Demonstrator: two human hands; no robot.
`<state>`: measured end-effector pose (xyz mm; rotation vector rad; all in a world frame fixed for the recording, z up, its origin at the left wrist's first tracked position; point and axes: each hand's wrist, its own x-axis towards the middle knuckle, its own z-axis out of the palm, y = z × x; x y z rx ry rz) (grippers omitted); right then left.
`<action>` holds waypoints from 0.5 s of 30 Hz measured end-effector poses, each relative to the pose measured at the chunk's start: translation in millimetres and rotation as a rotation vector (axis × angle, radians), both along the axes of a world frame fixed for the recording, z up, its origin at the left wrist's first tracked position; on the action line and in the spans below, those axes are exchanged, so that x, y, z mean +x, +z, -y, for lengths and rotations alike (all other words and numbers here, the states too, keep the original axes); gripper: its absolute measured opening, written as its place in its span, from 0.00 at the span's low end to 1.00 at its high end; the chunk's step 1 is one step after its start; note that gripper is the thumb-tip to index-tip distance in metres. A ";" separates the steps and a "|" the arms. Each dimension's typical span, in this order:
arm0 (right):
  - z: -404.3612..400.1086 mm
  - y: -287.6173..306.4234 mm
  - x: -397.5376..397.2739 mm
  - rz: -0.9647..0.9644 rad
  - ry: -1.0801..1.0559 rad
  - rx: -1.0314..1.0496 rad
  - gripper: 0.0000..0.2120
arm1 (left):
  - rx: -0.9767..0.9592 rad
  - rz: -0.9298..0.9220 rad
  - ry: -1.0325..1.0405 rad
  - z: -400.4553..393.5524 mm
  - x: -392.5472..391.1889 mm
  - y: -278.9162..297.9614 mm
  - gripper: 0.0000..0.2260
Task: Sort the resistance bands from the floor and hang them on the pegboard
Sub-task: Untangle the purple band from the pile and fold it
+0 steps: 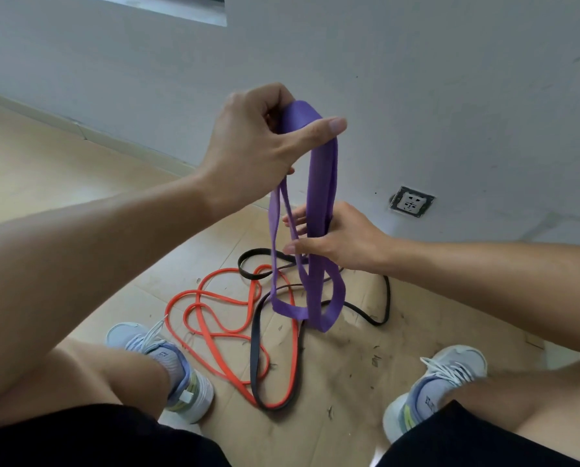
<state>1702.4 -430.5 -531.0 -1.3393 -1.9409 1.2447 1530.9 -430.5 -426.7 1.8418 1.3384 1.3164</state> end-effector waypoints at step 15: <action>12.2 13.1 -17.7 0.091 0.036 -0.009 0.28 | -0.105 0.331 0.052 -4.7 12.0 0.3 0.24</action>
